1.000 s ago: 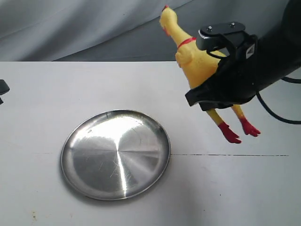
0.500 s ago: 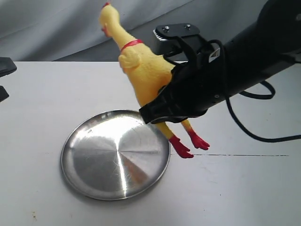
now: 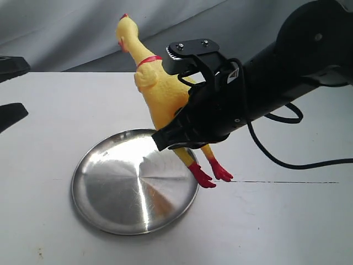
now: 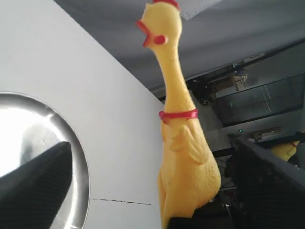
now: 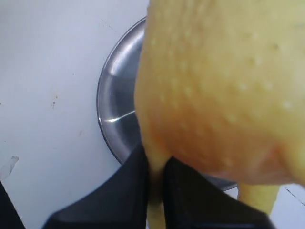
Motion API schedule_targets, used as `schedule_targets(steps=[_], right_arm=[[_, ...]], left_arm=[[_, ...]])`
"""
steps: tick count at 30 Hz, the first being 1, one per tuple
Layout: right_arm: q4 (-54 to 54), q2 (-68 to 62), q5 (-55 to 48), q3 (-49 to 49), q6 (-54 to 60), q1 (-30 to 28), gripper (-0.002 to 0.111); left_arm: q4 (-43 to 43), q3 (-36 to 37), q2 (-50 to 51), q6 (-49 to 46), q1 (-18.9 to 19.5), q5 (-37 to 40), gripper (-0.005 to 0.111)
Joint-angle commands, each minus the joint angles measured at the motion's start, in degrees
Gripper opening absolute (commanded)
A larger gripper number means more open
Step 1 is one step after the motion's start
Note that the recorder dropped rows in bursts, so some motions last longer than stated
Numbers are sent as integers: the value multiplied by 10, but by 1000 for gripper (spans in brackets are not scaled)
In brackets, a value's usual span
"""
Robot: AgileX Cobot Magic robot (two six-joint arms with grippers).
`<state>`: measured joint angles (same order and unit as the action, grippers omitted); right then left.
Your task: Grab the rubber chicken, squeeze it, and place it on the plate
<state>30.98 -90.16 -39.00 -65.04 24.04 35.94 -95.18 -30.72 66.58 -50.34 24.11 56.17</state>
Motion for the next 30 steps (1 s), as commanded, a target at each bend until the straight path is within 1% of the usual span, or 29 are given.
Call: schedule_targets(steps=[1,4,9,17,21,23,26,30], right_arm=[[6,4,15,-5,15,1,0],[6,4,12,-5,16,1,0],[6,4,12,-5,16,1,0],[34,-4,12,-5,36,1,0],[48,-23,10,-5,45,1,0],[55,-23,10,-5,58,1,0],[87,-23,10,-5,89,1,0],[124,-23,15,-5,122,1,0]], left_arm=[[-48,-3,71,-27,-43,-5,94],[-48,-17,118,-40,-78,-11,95],[-48,-68,183,-37,-124,1,95],[-48,-162,240,-41,-175,11,95],[-48,-197,261,-41,-191,11,95],[-48,-211,269,-41,-190,11,95],[-48,-218,281,-37,-190,12,95],[-48,-219,295,-37,-191,39,95]])
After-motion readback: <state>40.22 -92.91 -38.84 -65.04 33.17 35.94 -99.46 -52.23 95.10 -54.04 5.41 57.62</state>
